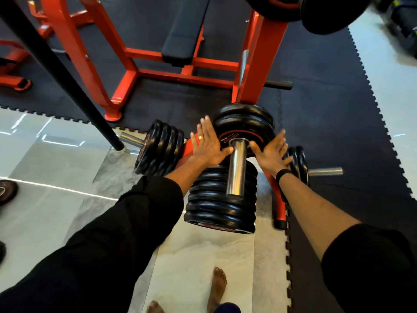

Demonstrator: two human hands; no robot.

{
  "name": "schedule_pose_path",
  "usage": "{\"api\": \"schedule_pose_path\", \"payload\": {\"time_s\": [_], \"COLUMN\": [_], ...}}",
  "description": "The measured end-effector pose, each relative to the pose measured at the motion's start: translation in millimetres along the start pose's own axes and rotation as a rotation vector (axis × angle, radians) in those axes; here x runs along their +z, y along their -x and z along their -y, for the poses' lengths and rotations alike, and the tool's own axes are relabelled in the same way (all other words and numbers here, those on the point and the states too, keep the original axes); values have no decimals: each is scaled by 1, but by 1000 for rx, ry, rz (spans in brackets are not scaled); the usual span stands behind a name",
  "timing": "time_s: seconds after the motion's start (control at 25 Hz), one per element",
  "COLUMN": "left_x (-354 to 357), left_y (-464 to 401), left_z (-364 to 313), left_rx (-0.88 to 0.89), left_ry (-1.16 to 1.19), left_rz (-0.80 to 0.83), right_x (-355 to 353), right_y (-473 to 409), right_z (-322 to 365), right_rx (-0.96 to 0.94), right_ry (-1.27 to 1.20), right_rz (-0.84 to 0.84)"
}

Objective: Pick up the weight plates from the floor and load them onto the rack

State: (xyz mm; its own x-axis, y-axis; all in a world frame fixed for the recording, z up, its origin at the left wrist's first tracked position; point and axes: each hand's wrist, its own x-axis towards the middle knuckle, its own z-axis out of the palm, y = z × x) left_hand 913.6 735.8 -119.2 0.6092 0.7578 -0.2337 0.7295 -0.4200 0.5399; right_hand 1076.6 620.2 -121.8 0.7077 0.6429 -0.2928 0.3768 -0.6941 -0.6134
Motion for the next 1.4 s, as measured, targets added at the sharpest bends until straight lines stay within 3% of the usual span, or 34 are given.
{"api": "schedule_pose_path", "payload": {"time_s": [0.2,0.28,0.44,0.56,0.68,0.88,1.12,1.24,1.32,1.4], "left_x": [57,89,129,122,110,108,207,174,117,116], "left_y": [105,159,238,273,292,303,276,261,248,230], "left_z": [77,116,177,201,224,283,413,440,443,475], "left_rx": [-292,-417,-735,-882,-985,-1072,-1112,-1060,-1001,-987], "left_ry": [180,298,547,588,667,752,740,742,717,660], "left_rz": [139,158,118,-40,-147,-193,-54,69,96,101], "right_x": [76,121,184,205,224,276,344,391,424,462], "right_y": [74,108,150,167,175,180,177,172,165,153], "right_z": [-76,-119,-128,-75,-27,15,46,64,76,80], "right_rx": [383,467,331,131,37,-30,62,119,155,160], "right_ry": [-90,4,186,226,235,387,442,445,428,401], "right_rz": [56,259,735,850,901,937,900,873,847,815]}}
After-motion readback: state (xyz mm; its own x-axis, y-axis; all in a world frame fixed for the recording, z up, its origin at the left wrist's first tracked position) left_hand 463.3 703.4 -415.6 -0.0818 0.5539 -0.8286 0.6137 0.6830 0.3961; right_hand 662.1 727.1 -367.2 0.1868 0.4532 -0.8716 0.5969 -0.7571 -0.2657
